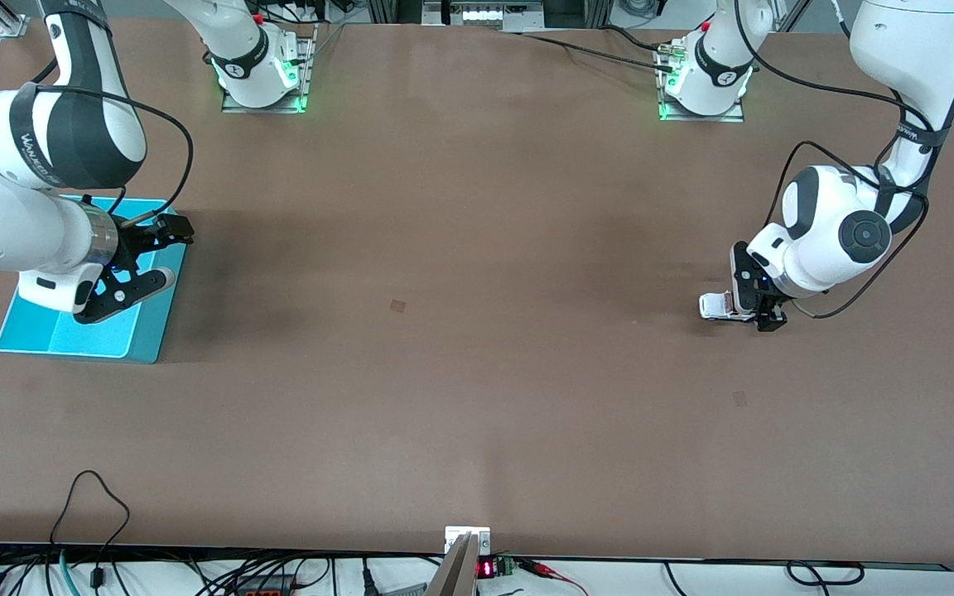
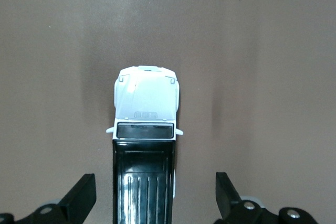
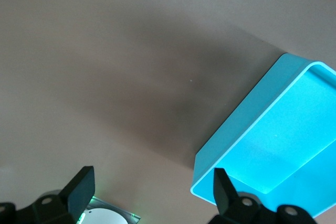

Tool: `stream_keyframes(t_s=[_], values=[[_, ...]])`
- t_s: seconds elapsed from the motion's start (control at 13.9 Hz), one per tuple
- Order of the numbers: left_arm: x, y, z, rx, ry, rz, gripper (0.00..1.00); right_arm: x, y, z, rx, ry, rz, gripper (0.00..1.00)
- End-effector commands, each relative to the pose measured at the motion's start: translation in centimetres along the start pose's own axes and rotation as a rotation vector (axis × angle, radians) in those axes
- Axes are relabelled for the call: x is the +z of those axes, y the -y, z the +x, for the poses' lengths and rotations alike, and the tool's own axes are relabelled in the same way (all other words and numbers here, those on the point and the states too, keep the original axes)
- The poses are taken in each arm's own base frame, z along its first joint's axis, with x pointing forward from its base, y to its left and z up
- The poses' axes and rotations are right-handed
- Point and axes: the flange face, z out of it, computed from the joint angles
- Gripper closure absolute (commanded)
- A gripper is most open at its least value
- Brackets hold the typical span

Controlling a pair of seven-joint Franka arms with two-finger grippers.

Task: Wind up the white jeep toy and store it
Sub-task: 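Lower the left gripper over the white toy jeep, then close the left gripper on the jeep's body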

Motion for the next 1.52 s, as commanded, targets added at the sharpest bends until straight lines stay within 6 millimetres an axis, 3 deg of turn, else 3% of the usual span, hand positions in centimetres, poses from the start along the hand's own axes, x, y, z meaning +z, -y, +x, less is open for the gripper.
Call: stream_keyframes(t_s=[0.0,0.29,1.23,1.44], values=[[-0.3,-0.8,-0.3,0.021,0.006,0.015,0.0,-0.3,-0.1,-0.3,-0.018,-0.001,0.009,0.0],[0.2,-0.5,-0.1,0.026,0.003,0.035,0.01,-0.3,-0.5,-0.4,-0.01,-0.002,0.013,0.0],[1.0,-0.5,0.0,0.031,0.002,0.029,0.18,-0.2,-0.7,-0.5,-0.012,0.0,0.014,0.0],[0.9,-0.5,0.3,0.035,0.0,0.032,0.32,-0.2,-0.7,-0.5,-0.012,0.0,0.014,0.0]])
